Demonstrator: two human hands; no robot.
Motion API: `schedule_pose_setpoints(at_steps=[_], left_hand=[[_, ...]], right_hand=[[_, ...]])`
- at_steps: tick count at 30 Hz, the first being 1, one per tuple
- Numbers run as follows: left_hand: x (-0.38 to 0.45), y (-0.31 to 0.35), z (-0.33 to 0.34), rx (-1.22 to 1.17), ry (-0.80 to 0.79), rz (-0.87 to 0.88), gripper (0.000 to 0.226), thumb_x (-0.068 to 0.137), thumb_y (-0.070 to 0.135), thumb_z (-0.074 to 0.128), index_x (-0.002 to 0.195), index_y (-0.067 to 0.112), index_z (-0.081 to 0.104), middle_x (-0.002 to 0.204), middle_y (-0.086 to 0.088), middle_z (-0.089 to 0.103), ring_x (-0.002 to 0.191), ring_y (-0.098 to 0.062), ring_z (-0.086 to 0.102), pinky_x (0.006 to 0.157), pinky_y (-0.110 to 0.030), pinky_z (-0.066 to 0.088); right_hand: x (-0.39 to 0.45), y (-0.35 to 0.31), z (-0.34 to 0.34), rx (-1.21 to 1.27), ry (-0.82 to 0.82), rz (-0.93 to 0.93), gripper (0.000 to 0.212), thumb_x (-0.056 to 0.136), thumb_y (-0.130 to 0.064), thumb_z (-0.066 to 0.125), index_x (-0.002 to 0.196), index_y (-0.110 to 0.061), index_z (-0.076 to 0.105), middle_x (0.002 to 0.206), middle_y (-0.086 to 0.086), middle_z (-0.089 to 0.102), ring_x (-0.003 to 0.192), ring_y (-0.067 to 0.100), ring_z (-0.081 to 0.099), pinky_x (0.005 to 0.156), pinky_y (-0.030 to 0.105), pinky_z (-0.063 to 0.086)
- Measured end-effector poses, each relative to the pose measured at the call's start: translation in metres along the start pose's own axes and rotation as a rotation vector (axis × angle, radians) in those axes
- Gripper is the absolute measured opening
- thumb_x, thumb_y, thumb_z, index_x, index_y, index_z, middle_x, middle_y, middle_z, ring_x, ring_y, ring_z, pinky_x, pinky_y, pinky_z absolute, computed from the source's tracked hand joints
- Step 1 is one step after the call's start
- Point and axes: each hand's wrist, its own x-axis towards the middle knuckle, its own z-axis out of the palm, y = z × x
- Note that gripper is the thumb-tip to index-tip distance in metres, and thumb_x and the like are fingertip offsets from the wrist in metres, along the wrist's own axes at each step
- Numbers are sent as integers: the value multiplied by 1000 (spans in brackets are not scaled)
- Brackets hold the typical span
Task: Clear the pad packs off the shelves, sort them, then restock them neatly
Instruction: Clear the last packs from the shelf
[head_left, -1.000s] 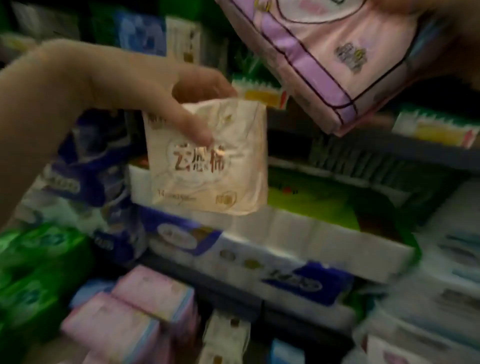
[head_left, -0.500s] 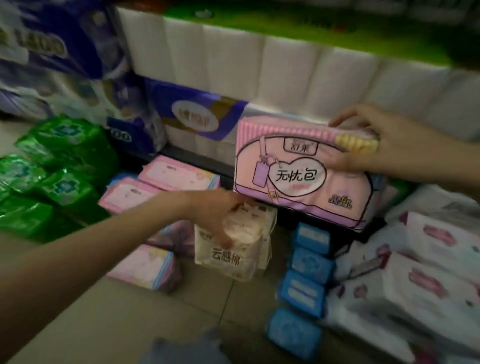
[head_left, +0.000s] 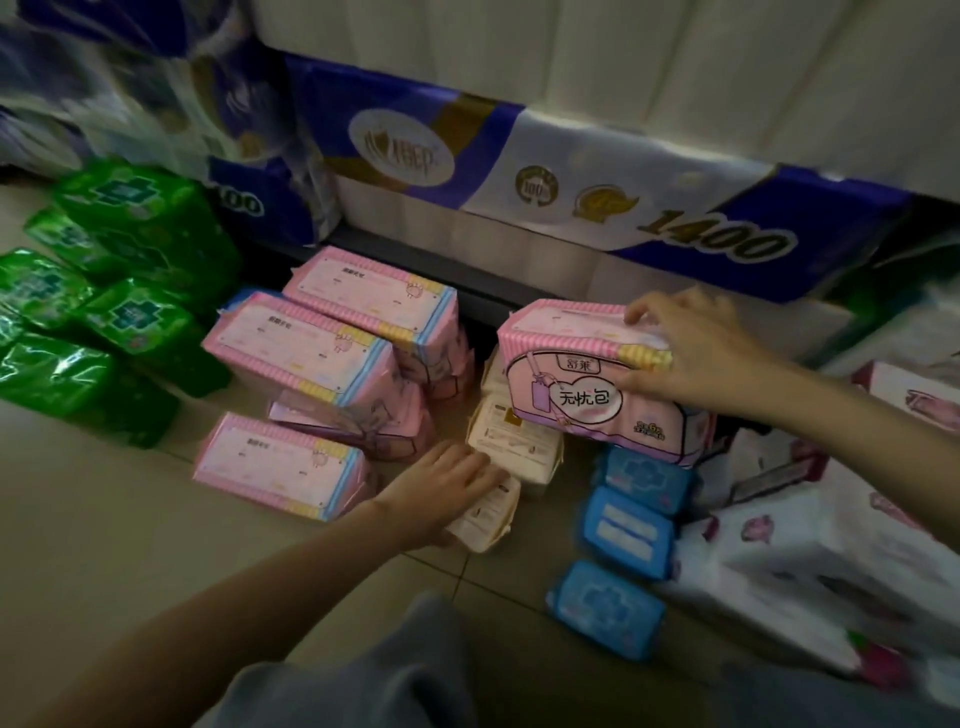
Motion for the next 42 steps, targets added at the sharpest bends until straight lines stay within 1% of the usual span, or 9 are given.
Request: schedule_pose_setpoints(at_steps=[4,8,11,17,23,28,33,37,42], left_hand=[[-3,-8,7,-76,24,20,91,84,33,65,149,29,2,157,-2,4,145,-23,0,117,-44,3],[-26,-27,-27,-231,697,-19,58,83,39,53,135,19,37,138,-10,46,128,-20,39,105,-47,38],[-51,-58,-56,-430,1153,-337,41,83,28,48,121,15,42,123,-19,52,117,-21,40,99,-36,34],[-119,-126,-78,-459,1334,-634,48,75,17,47,119,-2,48,124,-25,46,119,-27,38,102,-45,35],[-194,-155,-38,-171,1082,-593,45,75,24,45,113,0,51,117,-25,54,108,-32,46,90,-39,32],[-194,-156,18,-73,740,-505,62,71,44,50,123,12,47,123,-13,52,109,-29,46,90,-44,37],[-166,-151,28,-120,449,-463,69,65,46,52,129,20,44,127,-6,49,116,-23,41,91,-48,43],[-152,-152,8,-199,291,-502,80,68,37,71,139,26,36,143,-3,32,131,-26,31,103,-45,37],[-140,-167,-39,-516,27,-446,55,79,40,70,128,31,47,134,2,36,124,-18,37,103,-35,38]], right_hand=[[3,6,4,43,27,6,64,76,-49,69,128,-27,40,129,10,40,119,27,33,89,37,35],[7,-4,-11,135,119,-47,61,72,-47,74,122,-25,46,127,9,45,112,24,36,79,31,30],[8,-32,-28,346,178,-148,53,68,-45,76,110,-32,45,129,5,46,115,22,44,84,35,39],[19,-134,-29,665,-35,-305,41,77,-37,70,107,-29,43,102,-9,49,90,6,53,72,27,50],[27,-211,24,576,-235,-433,42,79,-43,66,109,-26,42,112,2,47,99,19,52,77,36,48],[17,-233,86,70,86,-651,55,83,-49,57,125,-19,35,126,11,30,115,28,29,88,41,33],[15,-230,122,-117,216,-674,63,76,-55,65,119,-16,42,121,20,46,104,34,49,78,41,43],[28,-214,118,-175,12,-734,69,83,-62,50,134,-20,29,140,14,22,129,31,22,102,47,25],[43,-202,68,-43,-201,-676,45,89,-53,49,121,-22,50,142,5,26,133,26,16,108,47,18]])
